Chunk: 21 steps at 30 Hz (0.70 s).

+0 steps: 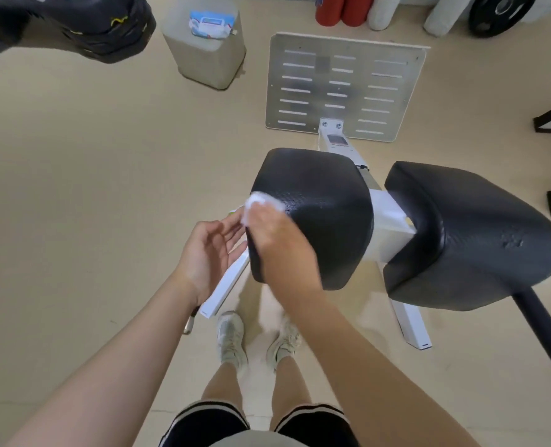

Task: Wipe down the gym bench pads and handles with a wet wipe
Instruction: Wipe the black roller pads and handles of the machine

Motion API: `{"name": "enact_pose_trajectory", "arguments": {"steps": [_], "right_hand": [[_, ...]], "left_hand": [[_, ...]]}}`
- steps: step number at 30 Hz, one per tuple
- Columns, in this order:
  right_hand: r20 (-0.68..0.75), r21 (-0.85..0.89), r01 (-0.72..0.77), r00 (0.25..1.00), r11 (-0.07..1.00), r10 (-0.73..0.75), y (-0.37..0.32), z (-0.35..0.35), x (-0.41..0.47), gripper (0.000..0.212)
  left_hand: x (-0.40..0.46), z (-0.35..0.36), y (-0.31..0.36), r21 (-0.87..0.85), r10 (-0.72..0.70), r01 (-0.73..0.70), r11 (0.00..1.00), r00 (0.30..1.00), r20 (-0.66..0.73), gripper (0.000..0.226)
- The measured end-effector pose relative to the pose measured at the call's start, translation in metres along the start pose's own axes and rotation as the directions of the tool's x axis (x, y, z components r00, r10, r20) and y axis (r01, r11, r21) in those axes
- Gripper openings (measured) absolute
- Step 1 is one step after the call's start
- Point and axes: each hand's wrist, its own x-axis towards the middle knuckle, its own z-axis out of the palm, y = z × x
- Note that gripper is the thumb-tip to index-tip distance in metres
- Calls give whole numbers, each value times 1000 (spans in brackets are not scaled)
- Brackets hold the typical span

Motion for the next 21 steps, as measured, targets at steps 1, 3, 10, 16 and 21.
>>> {"name": "enact_pose_trajectory", "arguments": {"steps": [1,3,10,16,21], "right_hand": [[-10,-21,-70,997,997,70,9,-7,-2,40],[-129,-42,-161,979,986,155,33,-19,-8,41],[-244,-4,-261,936,965,252,-4,2,5,40],[-37,-135,-100,995,986,96,-40,66,-8,44],[-384,47,-351,858,935,341,3,24,-35,37]], "left_hand": [[1,-2,1,5,-10,10,1000,1000,9,52],[3,-6,4,39,-29,27,999,999,42,55],[2,-13,12,155,-59,39,987,990,127,52],[-6,-33,12,168,-109,80,983,980,167,38],[-11,-37,8,355,-157,66,933,960,234,50]]}}
